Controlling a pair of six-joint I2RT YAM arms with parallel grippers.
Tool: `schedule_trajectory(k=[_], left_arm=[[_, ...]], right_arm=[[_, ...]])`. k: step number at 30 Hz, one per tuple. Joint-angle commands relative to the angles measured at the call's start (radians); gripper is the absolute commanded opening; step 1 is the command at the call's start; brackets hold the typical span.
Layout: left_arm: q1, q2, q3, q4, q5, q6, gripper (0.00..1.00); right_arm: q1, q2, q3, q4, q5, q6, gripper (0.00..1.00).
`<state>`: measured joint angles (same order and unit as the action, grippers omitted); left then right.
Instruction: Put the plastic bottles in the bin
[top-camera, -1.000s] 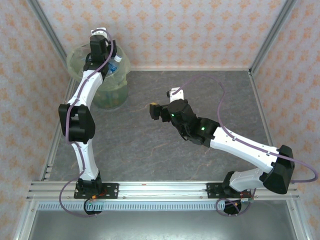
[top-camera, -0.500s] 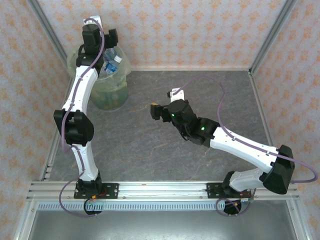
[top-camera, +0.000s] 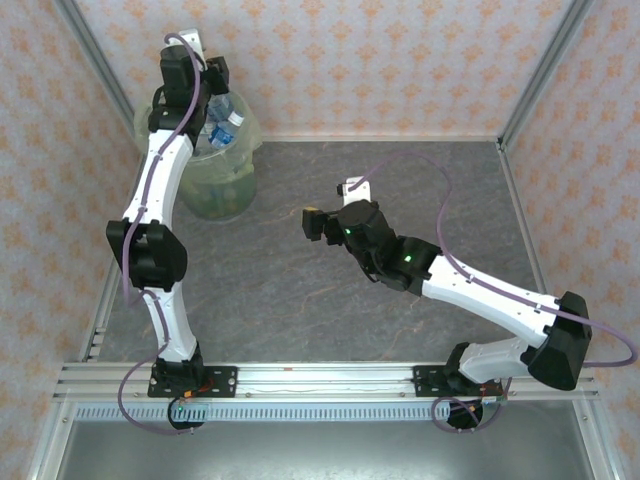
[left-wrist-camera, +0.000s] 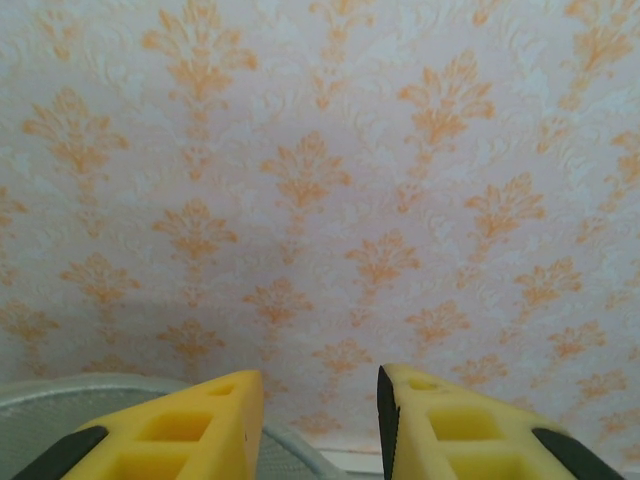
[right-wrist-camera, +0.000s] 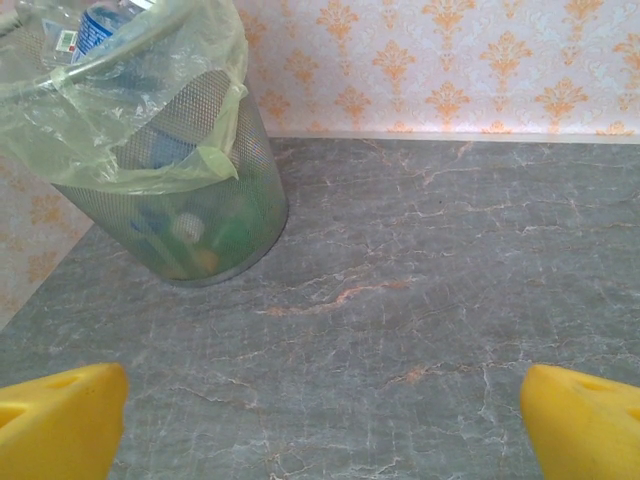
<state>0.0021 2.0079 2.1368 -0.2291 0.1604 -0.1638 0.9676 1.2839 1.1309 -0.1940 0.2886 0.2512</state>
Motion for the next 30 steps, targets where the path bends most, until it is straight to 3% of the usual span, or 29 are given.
schedule_trajectory(k=[1,10,15,20,30], left_arm=[[0.023,0.022,-0.043,-0.039,0.033,-0.032,0.35],[0.055,-0.031,-0.197,0.019,0.044,-0.059,0.38],[0.043,0.013,-0.143,-0.012,0.106,-0.056,0.4],[-0.016,0.072,-0.035,-0.089,0.073,0.005,0.43],[-0.008,0.075,-0.046,-0.108,0.07,-0.017,0.43]], right_arm=[[-0.007,-0.029,-0.017,0.008,0.019,0.017,1.0],[-0.006,-0.023,-0.021,0.014,0.012,0.017,1.0],[-0.007,-0.017,-0.017,0.016,0.008,0.013,1.0],[-0.006,-0.019,-0.019,0.013,0.006,0.02,1.0],[-0.006,-0.046,-0.036,0.007,0.016,0.034,1.0]])
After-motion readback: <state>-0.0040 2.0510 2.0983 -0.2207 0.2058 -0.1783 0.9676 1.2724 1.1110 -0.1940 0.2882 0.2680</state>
